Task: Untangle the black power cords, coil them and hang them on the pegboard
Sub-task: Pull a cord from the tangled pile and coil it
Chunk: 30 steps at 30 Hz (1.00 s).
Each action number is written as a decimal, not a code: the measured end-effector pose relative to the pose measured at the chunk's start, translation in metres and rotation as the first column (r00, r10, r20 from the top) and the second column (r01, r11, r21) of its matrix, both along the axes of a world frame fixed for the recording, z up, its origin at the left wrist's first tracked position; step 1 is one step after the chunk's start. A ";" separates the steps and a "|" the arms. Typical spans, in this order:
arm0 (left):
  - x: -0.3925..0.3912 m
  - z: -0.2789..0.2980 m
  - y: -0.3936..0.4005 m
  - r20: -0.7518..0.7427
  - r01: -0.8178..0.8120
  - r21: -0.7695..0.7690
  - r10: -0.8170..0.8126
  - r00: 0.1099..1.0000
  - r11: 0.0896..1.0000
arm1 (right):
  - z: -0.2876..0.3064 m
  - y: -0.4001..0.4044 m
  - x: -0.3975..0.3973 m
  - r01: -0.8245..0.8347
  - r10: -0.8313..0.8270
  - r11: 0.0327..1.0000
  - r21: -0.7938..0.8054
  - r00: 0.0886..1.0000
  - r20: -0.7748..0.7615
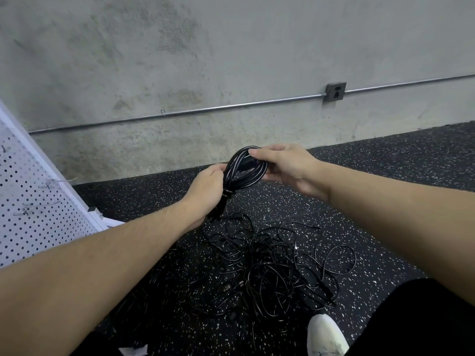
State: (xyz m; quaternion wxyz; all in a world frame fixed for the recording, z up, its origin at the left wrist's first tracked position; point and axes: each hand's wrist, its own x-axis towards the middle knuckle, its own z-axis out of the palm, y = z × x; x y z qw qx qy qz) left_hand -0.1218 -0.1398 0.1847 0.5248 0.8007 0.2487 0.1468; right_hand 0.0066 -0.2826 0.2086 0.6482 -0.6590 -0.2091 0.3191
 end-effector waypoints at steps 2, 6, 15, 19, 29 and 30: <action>0.000 0.002 -0.001 0.024 0.003 -0.024 -0.003 1.000 1.000 | 0.000 0.000 0.000 -0.008 0.009 1.000 0.022 1.000 -0.027; 0.000 0.001 0.001 0.068 -0.009 -0.108 0.017 0.998 0.994 | 0.002 0.003 -0.003 -0.018 0.019 0.999 0.031 0.999 -0.040; 0.000 -0.003 -0.001 0.082 0.118 -0.068 -0.112 0.990 0.991 | 0.002 0.005 -0.002 0.045 -0.041 0.998 0.034 0.995 -0.092; 0.000 -0.003 -0.005 0.074 0.119 -0.097 -0.113 0.991 0.988 | -0.005 0.006 -0.006 0.053 -0.045 0.998 -0.043 0.982 0.183; 0.000 -0.007 -0.001 0.063 0.063 -0.143 -0.054 0.997 0.988 | -0.007 -0.010 -0.008 0.035 0.126 0.974 -0.223 0.737 0.664; -0.001 -0.008 0.001 0.044 0.061 -0.138 -0.056 0.997 0.989 | -0.006 -0.010 -0.007 0.022 0.154 0.969 -0.244 0.720 0.676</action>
